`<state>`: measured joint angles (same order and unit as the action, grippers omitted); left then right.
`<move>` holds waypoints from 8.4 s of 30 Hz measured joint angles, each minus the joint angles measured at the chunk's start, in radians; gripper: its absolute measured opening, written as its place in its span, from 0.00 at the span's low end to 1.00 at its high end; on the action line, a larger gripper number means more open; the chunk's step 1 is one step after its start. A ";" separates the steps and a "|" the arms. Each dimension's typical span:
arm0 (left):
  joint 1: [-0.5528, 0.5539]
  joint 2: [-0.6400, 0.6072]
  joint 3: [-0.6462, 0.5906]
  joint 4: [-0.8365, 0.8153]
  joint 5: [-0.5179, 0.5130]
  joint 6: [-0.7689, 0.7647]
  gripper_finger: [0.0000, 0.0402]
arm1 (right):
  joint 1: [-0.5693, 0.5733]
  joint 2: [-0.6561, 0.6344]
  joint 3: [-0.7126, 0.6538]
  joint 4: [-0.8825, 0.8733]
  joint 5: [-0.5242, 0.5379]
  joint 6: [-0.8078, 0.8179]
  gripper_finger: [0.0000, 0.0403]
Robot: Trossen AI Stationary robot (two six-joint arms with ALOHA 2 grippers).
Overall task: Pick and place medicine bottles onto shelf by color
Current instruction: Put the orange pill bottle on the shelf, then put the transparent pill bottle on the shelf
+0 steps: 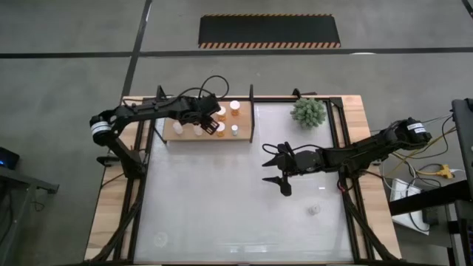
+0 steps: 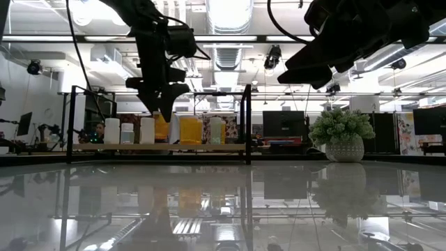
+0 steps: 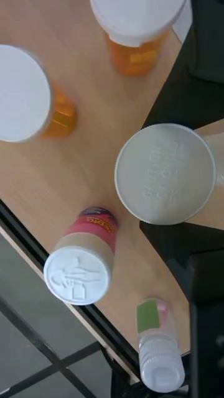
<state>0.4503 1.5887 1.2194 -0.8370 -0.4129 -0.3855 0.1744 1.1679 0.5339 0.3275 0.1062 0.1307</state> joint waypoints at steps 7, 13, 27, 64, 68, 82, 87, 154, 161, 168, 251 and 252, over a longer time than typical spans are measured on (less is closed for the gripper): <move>0.000 -0.001 -0.005 0.023 -0.005 0.000 0.51 | 0.000 0.000 0.000 0.000 0.000 0.007 0.61; 0.000 -0.001 -0.039 0.052 -0.005 0.000 0.52 | 0.000 0.000 0.000 0.000 0.000 0.007 0.61; 0.000 -0.003 -0.055 0.074 -0.005 0.011 0.53 | 0.000 0.000 0.000 0.000 0.000 0.013 0.61; -0.031 -0.149 0.004 0.078 0.055 0.263 0.22 | 0.000 -0.001 0.000 0.002 -0.001 0.016 0.61; -0.031 -0.117 -0.001 0.085 0.053 0.265 0.05 | 0.000 -0.001 0.000 0.000 -0.001 0.018 0.61; -0.010 -0.073 -0.059 0.086 0.034 0.262 0.00 | 0.000 -0.001 0.000 -0.001 -0.001 0.019 0.61; -0.007 -0.075 -0.084 0.090 0.011 0.241 0.00 | 0.000 -0.001 0.000 -0.001 -0.001 0.019 0.61; -0.773 -0.268 -0.064 0.612 -0.065 0.419 0.00 | 0.497 -0.046 0.343 -1.332 -0.221 1.392 0.61; -0.772 -0.267 -0.064 0.618 -0.071 0.428 0.00 | 0.537 0.017 0.311 -1.278 -0.214 1.440 0.61; -0.772 -0.267 -0.064 0.619 -0.072 0.428 0.00 | 0.537 0.100 0.311 -1.225 -0.214 1.414 0.61; -0.963 -0.300 -0.140 0.626 -0.222 0.312 0.00 | -0.004 0.514 0.899 -1.205 -0.089 0.040 0.51; -0.963 -0.292 -0.140 0.626 -0.221 0.312 0.00 | 0.009 0.481 0.864 -1.188 -0.070 0.040 0.51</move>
<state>-0.5125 1.2963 1.0794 -0.2105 -0.6342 -0.0731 0.1832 1.6485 1.3980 -0.8601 0.0366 0.1704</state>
